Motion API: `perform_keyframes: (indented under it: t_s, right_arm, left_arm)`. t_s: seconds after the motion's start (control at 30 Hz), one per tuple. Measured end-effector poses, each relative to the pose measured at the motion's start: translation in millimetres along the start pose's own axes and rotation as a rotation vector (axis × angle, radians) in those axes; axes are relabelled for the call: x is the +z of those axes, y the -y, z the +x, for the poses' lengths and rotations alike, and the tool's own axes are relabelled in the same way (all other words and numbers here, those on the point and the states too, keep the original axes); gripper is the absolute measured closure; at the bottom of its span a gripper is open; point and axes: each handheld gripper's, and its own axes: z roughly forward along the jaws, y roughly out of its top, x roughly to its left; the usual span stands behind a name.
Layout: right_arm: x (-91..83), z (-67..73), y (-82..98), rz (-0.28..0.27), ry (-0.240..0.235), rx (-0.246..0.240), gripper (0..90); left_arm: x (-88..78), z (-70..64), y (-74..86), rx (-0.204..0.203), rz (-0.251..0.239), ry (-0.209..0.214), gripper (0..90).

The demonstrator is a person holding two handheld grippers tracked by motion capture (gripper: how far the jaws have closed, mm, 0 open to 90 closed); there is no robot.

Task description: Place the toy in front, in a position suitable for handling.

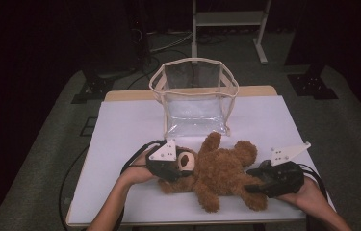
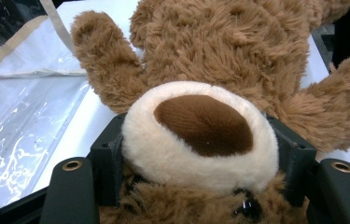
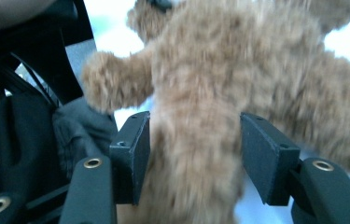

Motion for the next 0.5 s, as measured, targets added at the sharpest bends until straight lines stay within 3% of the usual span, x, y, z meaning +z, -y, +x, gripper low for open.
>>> perform_keyframes:
  t_s: [0.13,0.27,0.47,0.5]
  right_arm:
    - [15.4,-13.0,-16.8,-0.037,-0.026,-0.008,48.4]
    - [38.6,-19.4,-28.4,-0.021,-0.013,-0.038,49.8]
    - [52.0,-23.7,-32.8,-0.040,-0.033,-0.053,50.5]
    - [52.8,-24.2,-30.5,-0.052,-0.039,-0.047,50.7]
  left_arm:
    - [-4.4,1.3,-0.8,0.014,0.015,-0.005,34.5]
    - [-13.4,4.2,3.6,0.001,0.034,-0.025,34.3]
    - [-20.2,2.1,13.1,-0.019,0.025,-0.032,32.3]
    - [-21.4,1.5,12.7,-0.028,0.014,-0.029,27.9]
